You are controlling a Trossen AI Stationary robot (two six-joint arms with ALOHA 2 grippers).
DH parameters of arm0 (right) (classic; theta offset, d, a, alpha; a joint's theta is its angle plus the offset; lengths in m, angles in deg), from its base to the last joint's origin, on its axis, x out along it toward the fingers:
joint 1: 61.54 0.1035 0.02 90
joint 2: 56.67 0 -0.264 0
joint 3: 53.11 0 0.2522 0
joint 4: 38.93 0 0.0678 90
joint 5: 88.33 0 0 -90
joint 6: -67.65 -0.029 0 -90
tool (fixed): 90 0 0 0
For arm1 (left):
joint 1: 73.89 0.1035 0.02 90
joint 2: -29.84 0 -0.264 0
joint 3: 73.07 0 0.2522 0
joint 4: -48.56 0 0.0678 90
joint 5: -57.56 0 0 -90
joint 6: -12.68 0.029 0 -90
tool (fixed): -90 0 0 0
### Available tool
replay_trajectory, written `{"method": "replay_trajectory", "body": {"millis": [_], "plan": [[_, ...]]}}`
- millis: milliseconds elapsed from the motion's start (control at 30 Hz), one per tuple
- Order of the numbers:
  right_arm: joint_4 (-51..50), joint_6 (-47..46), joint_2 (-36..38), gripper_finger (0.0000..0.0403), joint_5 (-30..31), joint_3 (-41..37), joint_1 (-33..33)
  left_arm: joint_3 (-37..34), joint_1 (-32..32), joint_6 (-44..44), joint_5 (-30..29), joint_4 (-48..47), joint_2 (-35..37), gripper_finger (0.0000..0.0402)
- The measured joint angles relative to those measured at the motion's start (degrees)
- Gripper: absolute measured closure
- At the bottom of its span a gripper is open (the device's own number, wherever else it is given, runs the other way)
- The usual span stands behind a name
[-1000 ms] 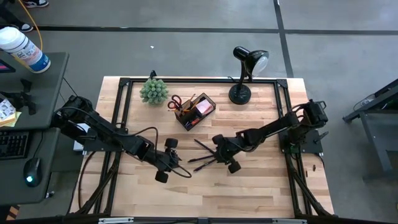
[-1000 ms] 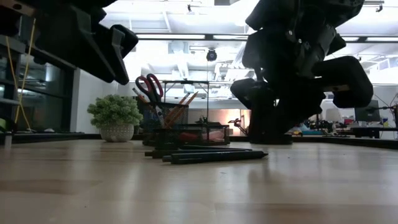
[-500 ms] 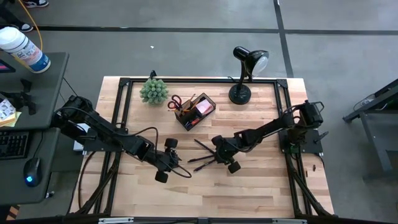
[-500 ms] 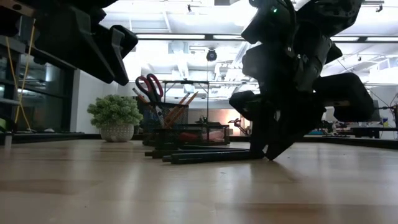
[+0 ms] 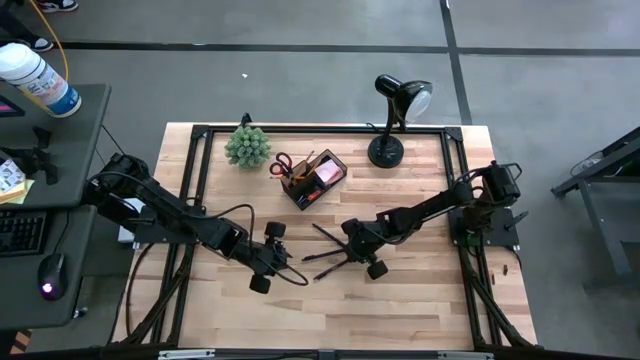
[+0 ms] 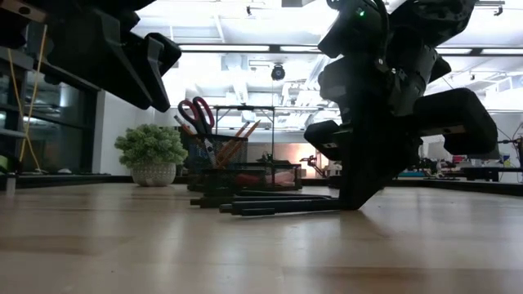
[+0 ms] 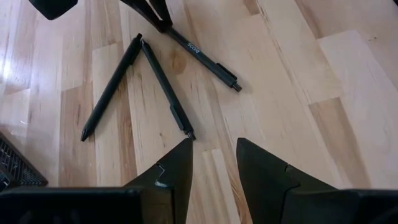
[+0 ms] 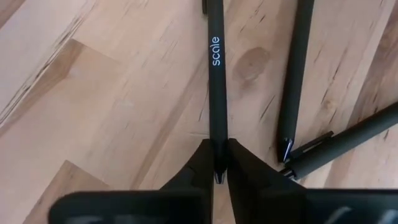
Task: Pick and place office supplies into organizer
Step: Put the bottom black pen into the black desk organizer
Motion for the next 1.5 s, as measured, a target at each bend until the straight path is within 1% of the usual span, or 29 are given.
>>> {"method": "replay_trajectory", "body": {"millis": [133, 233, 367, 500, 667, 900, 967, 1033, 1133, 1200, 1333, 1400, 1500], "plan": [[0.33, -0.06, 0.0, 0.0379, 0.28, 0.0, 0.04, 0.0, 0.0, 0.0, 0.0, -0.05, 0.0, 0.0291], [0.87, -1.37, 0.04, 0.038, 0.27, -0.02, 0.07, 0.0, 0.0, -0.02, 0.41, -0.05, 0.0, 0.0291], [1.0, -3.12, 0.5, 0.0387, 0.74, -0.09, 0.04, 0.0, -0.04, -0.13, 2.82, -0.1, 0.0, 0.0291], [0.58, -3.7, 2.02, 0.0385, 1.1, 0.61, 0.04, 0.0, -0.04, -0.11, 5.14, -0.42, 0.0, 0.0291], [-0.84, -3.08, 3.51, 0.0385, 4.0, 2.98, -0.02, 0.0, -0.04, -0.11, 6.18, -0.42, 0.04, 0.0291], [-4.68, -1.09, 5.08, 0.0384, 8.2, 5.74, -1.77, 0.04, -0.78, -0.3, 6.02, 0.08, 1.56, 0.0291], [-5.02, -0.86, 5.52, 0.0384, 9.58, 6.19, -2.76, -0.08, -1.3, -0.99, 5.32, -1.71, 2.7, 0.0291], [-4.94, -0.73, 6.59, 0.0383, 10.78, 6.25, -3.83, -0.02, -2.1, -1.75, 3.69, -2.31, 3.9, 0.0291], [-4.87, -0.94, 8.12, 0.0382, 11.48, 6.29, -5.76, -0.04, -3.8, -3.66, -0.05, -6.5, 6.81, 0.0291], [-4.61, -1.05, 9.28, 0.0382, 11.44, 6.29, -7.16, -0.01, -4.98, -5.45, -3.75, -9.39, 9.15, 0.0291], [-1.3, -2.3, 12.31, 0.0383, 10.53, 6.29, -9.75, -0.02, -7.22, -8.17, -15.71, -11.45, 13.85, 0.0291], [0.92, -3.73, 13.4, 0.0381, 9.4, 6.29, -10.86, -0.02, -7.66, -8.54, -22.49, -9.89, 15.62, 0.0291], [5.92, -6.28, 14.92, 0.038, 7.28, 6.31, -12.03, -0.02, -7.52, -8.33, -30.32, -7.05, 17.67, 0.0291]]}}
